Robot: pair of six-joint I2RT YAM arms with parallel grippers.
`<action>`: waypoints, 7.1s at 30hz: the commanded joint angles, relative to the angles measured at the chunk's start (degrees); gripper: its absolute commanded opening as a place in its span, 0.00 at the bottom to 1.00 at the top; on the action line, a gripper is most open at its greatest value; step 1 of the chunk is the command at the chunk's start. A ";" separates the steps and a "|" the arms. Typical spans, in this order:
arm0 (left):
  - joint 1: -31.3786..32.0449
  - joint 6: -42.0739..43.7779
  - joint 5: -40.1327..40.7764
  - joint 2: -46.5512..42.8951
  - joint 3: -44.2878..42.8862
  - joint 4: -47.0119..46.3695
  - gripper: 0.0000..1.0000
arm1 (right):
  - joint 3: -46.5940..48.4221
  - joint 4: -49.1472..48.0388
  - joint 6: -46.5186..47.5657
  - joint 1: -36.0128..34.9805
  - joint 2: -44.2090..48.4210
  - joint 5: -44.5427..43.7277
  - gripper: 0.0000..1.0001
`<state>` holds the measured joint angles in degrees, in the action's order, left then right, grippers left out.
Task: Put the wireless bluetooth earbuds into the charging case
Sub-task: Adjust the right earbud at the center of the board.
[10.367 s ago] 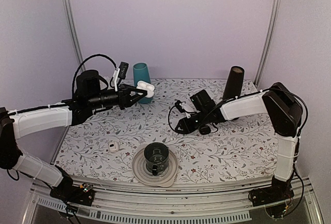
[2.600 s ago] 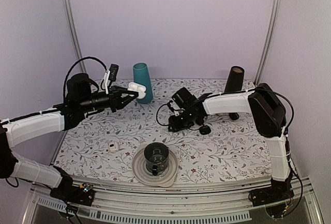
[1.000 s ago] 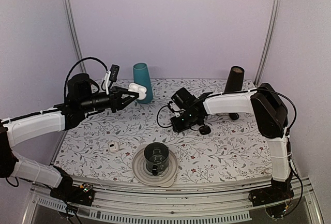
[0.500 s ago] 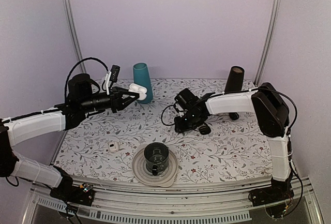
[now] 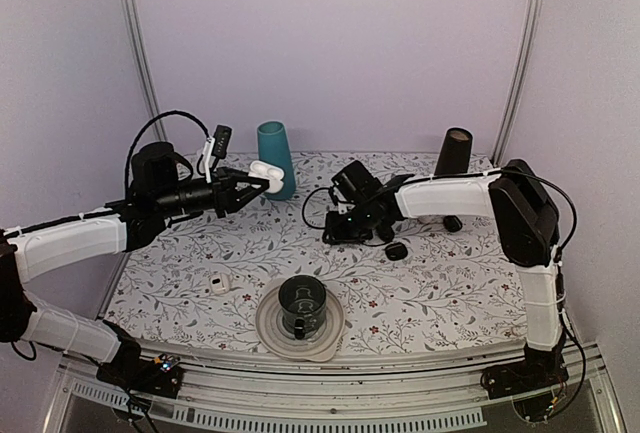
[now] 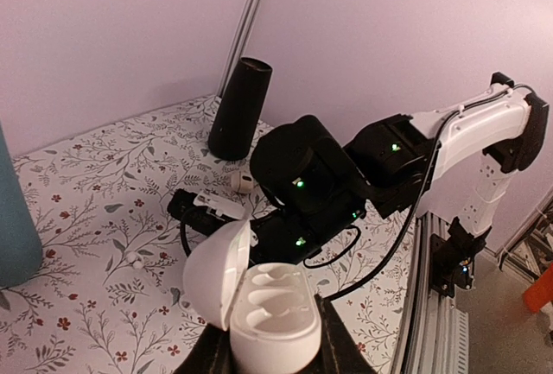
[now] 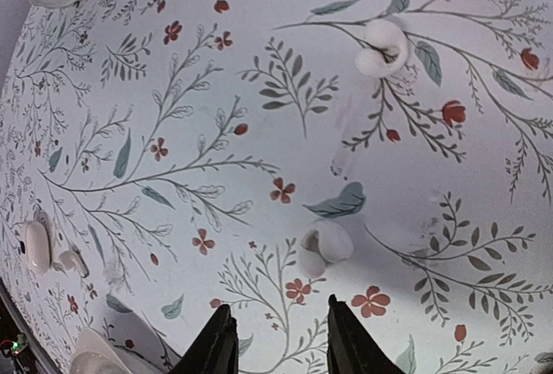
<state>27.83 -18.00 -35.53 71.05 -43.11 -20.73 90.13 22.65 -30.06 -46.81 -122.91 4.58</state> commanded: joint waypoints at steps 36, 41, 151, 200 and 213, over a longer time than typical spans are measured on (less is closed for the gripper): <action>-1.03 0.16 -0.42 -0.31 -1.53 -0.38 0.00 | 1.69 6.03 7.42 -0.10 -3.87 -19.73 0.71; -1.03 -0.23 -0.75 0.27 -1.84 -0.82 0.00 | -3.13 4.11 7.52 2.51 0.21 -17.86 0.68; -1.03 0.23 -0.51 -0.49 -3.71 1.70 0.00 | 7.27 1.00 23.65 0.42 -5.65 -2.48 0.38; -1.04 0.62 -0.09 -0.69 -4.19 2.91 0.00 | 4.65 0.70 22.38 1.18 -3.96 -4.15 0.32; -1.03 0.62 -0.24 -0.48 -4.13 2.85 0.00 | 6.30 1.75 22.59 -0.77 -4.04 -6.48 0.33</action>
<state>27.53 -18.22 -35.51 71.16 -45.60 -18.02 95.07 24.01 -7.66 -46.94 -128.81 -0.21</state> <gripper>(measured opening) 0.241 0.325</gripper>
